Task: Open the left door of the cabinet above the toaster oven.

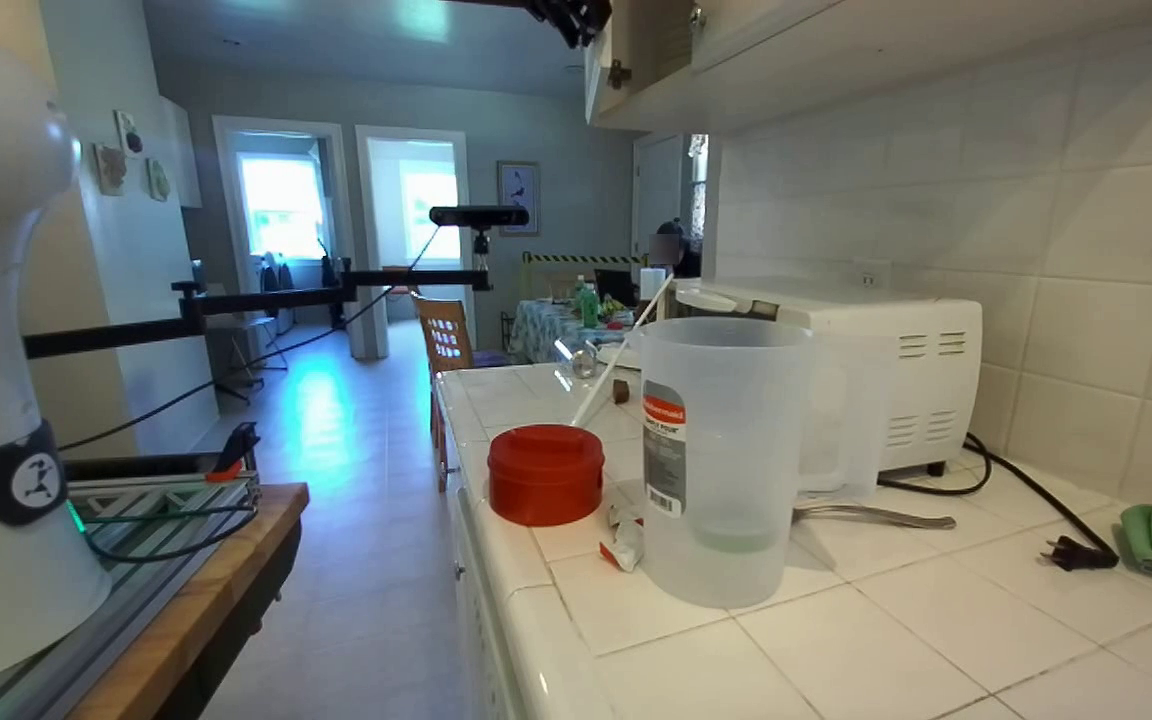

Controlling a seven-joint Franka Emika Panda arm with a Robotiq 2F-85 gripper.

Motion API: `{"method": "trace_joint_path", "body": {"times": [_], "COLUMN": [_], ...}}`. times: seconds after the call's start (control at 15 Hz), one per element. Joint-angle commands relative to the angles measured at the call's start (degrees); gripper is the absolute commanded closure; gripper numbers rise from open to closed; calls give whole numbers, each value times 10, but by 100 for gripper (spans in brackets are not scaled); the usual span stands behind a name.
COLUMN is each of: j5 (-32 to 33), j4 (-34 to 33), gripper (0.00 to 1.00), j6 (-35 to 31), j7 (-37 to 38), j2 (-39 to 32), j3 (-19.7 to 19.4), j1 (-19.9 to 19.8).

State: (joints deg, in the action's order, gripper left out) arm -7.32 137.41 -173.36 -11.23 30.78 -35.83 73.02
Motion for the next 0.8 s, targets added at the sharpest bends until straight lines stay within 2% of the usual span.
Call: {"method": "trace_joint_path", "body": {"times": [0.0,0.73], "j5": [-45,-114], "j4": [-1,-10], "gripper": [93,93], "j6": [36,125], "j7": [-38,-85], "j2": [16,52], "j3": [-2,-4], "j1": [44,66]}}
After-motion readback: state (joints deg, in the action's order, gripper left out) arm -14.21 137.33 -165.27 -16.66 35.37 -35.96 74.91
